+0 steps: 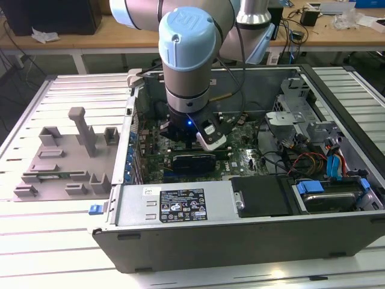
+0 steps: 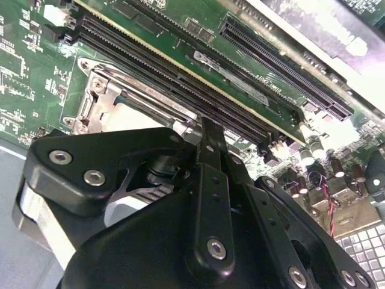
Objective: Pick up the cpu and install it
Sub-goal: 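Install the second cpu locking lever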
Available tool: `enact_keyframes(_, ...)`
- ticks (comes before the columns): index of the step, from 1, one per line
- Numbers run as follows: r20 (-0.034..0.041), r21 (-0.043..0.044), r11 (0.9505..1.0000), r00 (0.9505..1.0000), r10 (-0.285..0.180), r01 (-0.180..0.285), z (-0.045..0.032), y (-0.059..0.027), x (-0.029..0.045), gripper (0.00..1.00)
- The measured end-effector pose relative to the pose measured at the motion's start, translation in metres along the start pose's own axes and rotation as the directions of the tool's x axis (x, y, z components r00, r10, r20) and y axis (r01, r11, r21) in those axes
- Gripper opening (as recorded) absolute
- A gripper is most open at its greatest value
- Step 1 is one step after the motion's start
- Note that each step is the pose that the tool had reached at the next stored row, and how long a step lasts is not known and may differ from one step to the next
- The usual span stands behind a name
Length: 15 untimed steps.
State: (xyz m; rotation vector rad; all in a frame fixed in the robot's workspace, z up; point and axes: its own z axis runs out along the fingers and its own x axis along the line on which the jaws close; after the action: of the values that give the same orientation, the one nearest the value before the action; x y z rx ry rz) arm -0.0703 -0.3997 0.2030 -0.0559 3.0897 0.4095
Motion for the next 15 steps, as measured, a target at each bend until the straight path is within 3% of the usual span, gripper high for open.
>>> enact_keyframes(7,0.0026,-0.0215,0.9997,1.0000,0.009,-0.008,0.0039,-0.0012,0.0038,0.11)
enact_keyframes(11,0.0053,-0.0386,0.9991,0.9999,0.016,-0.016,0.0060,-0.0016,0.0070,0.11)
enact_keyframes(15,0.0075,-0.0465,0.9986,0.9997,0.024,-0.024,0.0076,-0.0020,0.0091,0.11)
